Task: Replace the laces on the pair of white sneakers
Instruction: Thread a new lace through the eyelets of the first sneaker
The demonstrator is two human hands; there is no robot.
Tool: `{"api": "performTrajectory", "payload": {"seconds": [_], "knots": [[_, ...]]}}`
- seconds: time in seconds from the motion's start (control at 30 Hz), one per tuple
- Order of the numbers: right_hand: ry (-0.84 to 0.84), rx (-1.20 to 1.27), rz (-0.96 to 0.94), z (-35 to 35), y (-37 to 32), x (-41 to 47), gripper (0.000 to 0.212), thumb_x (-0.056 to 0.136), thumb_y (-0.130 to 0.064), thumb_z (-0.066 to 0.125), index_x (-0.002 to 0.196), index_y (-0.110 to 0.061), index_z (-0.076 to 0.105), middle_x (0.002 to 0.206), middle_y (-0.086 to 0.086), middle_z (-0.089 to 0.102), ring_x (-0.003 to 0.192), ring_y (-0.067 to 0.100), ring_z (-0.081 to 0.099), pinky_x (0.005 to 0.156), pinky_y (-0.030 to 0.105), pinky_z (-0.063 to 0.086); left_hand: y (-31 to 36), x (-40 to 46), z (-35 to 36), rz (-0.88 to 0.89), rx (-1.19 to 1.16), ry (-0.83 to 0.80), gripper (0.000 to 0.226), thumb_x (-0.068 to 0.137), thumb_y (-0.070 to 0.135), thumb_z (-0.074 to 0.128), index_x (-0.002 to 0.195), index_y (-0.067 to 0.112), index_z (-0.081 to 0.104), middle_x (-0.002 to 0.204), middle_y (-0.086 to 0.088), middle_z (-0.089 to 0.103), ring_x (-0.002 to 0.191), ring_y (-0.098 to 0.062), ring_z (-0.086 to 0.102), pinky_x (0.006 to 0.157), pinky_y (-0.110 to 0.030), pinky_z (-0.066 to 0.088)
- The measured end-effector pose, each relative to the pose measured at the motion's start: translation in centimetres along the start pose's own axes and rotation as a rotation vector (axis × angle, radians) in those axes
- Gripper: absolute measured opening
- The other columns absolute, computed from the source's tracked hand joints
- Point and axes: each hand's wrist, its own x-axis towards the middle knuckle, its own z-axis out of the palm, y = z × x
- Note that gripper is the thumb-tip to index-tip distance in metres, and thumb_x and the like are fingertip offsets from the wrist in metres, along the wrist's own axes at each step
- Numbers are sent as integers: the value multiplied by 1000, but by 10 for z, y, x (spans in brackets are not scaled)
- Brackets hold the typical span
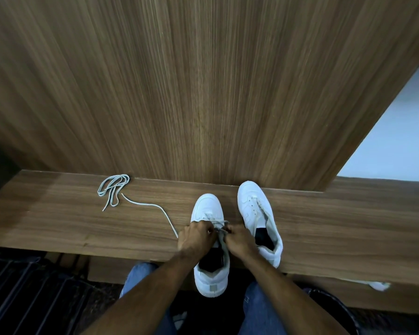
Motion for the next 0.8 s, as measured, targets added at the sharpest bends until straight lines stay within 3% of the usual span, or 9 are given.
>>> {"api": "performTrajectory", "payload": {"seconds": [0.17, 0.23, 0.3, 0.33, 0.43, 0.63, 0.7, 0.8], "knots": [[-87, 114, 19, -1, 4, 5, 34, 89, -35, 49, 119, -32, 63, 127, -6, 63, 116, 20, 58, 97, 36, 46, -1, 4, 7, 40, -1, 25, 28, 93, 42, 47, 105, 26, 67, 114, -2, 62, 110, -27, 57, 84, -35, 45], [-98, 236, 32, -6, 4, 8, 29, 93, -26, 50, 116, -27, 68, 119, -2, 67, 103, 18, 63, 92, 34, 49, -5, 5, 11, 89, 15, 60, 28, 93, 41, 48, 104, 25, 68, 116, 0, 57, 115, -22, 50, 88, -34, 41], [-113, 276, 44, -8, 5, 11, 29, 95, -17, 48, 113, -21, 70, 99, 1, 70, 80, 17, 65, 77, 30, 52, -8, 4, 14, 83, 20, 80, 27, 91, 41, 48, 102, 28, 68, 116, 3, 54, 117, -19, 45, 91, -34, 35], [-116, 238, 30, -7, 5, 13, 29, 94, -16, 49, 113, -20, 71, 98, 0, 71, 79, 17, 65, 76, 30, 53, -8, 3, 13, 72, 11, 88, 26, 91, 41, 49, 103, 29, 68, 117, 5, 53, 117, -18, 44, 92, -35, 34], [-74, 21, -33, -4, 3, 18, 28, 89, -18, 54, 110, -25, 72, 118, -2, 69, 107, 21, 63, 90, 30, 49, -9, 1, 12, 68, -64, 85, 25, 91, 41, 51, 105, 31, 69, 118, 6, 52, 117, -18, 43, 94, -35, 34], [39, -40, -37, -3, 0, 22, 17, 87, -20, 53, 78, -25, 67, 97, -1, 72, 94, 23, 65, 81, 32, 52, -20, 2, 9, 98, -178, 75, 23, 83, 38, 62, 104, 31, 67, 120, 5, 50, 119, -18, 46, 96, -32, 38], [147, 82, 13, -14, -1, 28, 19, 83, -15, 51, 71, -24, 63, 88, -3, 71, 87, 22, 67, 82, 37, 54, -23, 0, 7, 64, -248, 84, 28, 79, 39, 68, 105, 30, 64, 120, 4, 51, 113, -19, 53, 93, -31, 42], [412, 606, 29, -44, -10, 38, 31, 80, 0, 47, 66, -24, 59, 74, -2, 69, 70, 25, 70, 78, 46, 55, -30, -1, 3, -42, -319, 66, 38, 75, 49, 71, 107, 29, 62, 117, 2, 58, 104, -25, 61, 86, -33, 48]]}}
